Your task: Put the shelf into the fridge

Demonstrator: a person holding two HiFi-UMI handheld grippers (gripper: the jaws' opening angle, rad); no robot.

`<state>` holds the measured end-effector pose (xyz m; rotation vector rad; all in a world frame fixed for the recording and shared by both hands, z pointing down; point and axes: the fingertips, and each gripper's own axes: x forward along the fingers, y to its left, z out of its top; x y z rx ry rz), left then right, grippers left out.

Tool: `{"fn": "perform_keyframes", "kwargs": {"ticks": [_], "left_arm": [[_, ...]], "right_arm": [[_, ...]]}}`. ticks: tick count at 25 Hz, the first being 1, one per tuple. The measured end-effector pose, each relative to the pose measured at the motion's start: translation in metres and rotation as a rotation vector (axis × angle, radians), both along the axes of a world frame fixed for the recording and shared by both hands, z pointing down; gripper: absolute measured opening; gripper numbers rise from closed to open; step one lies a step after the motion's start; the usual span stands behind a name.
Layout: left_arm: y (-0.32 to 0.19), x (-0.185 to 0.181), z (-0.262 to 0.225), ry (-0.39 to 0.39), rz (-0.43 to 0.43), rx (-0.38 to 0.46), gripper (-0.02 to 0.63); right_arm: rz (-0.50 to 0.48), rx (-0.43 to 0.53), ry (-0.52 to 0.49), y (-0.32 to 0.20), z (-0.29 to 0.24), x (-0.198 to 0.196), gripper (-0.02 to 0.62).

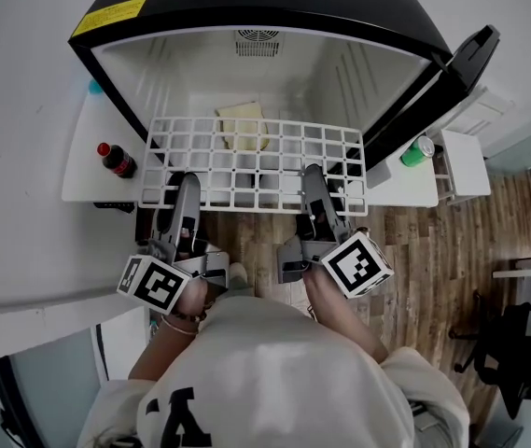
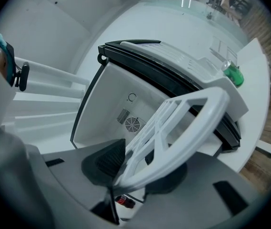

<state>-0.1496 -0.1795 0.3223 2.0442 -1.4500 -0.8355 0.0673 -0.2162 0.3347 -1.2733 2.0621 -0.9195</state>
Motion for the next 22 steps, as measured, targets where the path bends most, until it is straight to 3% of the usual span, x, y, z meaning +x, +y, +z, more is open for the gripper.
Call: {"fn": "perform_keyframes", "kwargs": {"ticks": [18, 22], "left_arm": [[-0.0036, 0.0012, -0.0015, 0.005, -0.003, -0.003, 0.143], [-0.0028, 0.0004, 0.0003, 0.003, 0.003, -0.003, 0.141]], "right_arm": [[0.007, -0.006, 0.024, -0.008, -0.003, 0.0005, 0.14], [0.033, -0.042, 0.029, -0.0053, 0.0044, 0.0038, 0.14]]}}
